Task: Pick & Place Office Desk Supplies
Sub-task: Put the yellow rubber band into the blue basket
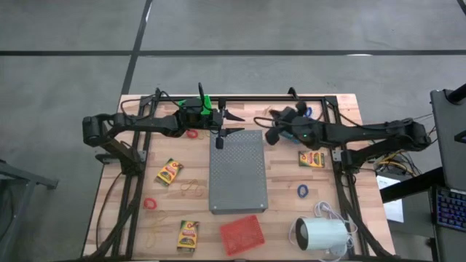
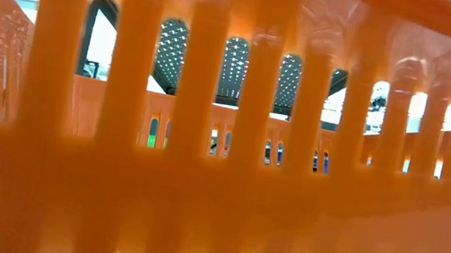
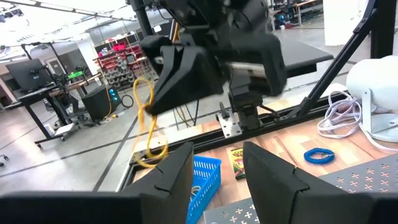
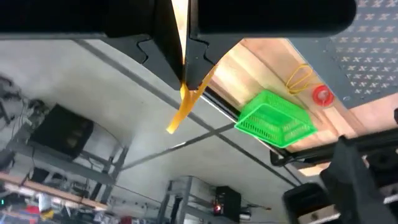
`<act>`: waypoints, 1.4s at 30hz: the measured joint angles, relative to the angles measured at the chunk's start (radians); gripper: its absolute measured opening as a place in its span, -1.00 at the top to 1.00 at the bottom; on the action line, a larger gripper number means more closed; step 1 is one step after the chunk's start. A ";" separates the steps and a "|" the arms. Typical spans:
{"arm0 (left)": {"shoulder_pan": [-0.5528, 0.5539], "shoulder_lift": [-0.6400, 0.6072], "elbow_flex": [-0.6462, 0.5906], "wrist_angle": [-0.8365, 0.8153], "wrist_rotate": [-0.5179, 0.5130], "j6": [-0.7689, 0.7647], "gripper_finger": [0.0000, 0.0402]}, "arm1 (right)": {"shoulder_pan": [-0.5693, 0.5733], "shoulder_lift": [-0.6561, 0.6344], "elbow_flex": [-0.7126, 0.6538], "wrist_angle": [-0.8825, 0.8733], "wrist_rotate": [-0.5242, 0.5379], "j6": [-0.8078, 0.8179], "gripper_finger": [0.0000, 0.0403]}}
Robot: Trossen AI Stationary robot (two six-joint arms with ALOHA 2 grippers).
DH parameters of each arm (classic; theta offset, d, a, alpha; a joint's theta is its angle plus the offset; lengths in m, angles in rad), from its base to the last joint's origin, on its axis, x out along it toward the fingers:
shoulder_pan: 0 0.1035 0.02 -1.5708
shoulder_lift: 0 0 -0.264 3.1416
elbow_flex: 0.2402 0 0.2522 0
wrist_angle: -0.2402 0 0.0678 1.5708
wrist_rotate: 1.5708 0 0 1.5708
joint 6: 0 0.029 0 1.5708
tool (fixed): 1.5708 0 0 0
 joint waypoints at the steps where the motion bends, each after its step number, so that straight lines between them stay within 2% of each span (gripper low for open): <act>1: 0.000 0.000 0.000 0.000 0.000 0.000 0.29 | -0.003 -0.021 0.000 -0.027 0.000 0.021 0.96; 8: 0.000 0.000 0.000 -0.004 0.000 0.000 0.29 | -0.064 -0.137 0.000 -0.298 -0.002 0.250 0.96; 16: 0.000 0.000 0.000 -0.004 0.000 0.000 0.29 | -0.158 -0.173 0.000 -0.622 -0.020 0.504 0.96; 25: 0.000 0.000 0.000 -0.004 0.000 -0.001 0.30 | -0.262 -0.117 0.000 -0.662 -0.301 0.592 0.96; 42: 0.000 0.000 -0.002 -0.012 0.000 -0.003 0.29 | -0.510 0.091 0.000 -0.757 -0.544 0.588 0.96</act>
